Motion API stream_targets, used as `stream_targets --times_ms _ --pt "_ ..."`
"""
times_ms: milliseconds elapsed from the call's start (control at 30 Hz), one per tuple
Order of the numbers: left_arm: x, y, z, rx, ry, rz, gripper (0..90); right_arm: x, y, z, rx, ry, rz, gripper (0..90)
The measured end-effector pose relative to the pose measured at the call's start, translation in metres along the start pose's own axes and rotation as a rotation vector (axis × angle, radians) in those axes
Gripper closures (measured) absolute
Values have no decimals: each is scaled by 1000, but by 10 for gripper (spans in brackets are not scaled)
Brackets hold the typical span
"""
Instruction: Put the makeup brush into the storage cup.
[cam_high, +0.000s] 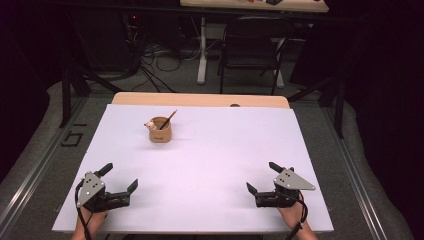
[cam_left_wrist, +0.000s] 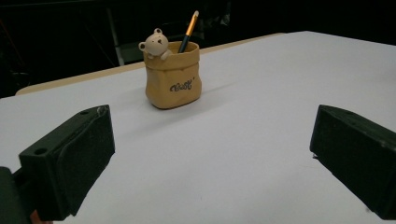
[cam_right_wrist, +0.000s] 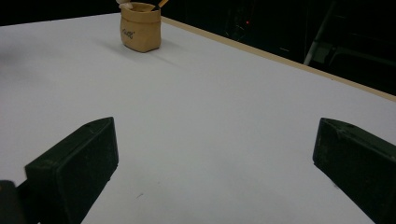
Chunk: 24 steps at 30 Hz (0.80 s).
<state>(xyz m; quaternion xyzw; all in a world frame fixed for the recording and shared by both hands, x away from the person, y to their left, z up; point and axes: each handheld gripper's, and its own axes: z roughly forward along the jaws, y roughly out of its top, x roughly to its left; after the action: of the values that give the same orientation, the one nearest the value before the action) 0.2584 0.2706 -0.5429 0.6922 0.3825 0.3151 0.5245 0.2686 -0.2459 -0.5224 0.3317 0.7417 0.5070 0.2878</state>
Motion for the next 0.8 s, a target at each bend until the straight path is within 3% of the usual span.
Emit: stream_targets --times_ms 733,767,800 --pt "-1 -2 -4 5 -2 -11 0 -2 -3 -9 -7 -18 12 0" --pt "-1 -2 -5 4 -4 -12 0 -1 -3 -7 -50 -28 15 0" --pt "-1 -2 -5 5 -8 -12 0 -2 -3 -9 -31 -21 11 0"
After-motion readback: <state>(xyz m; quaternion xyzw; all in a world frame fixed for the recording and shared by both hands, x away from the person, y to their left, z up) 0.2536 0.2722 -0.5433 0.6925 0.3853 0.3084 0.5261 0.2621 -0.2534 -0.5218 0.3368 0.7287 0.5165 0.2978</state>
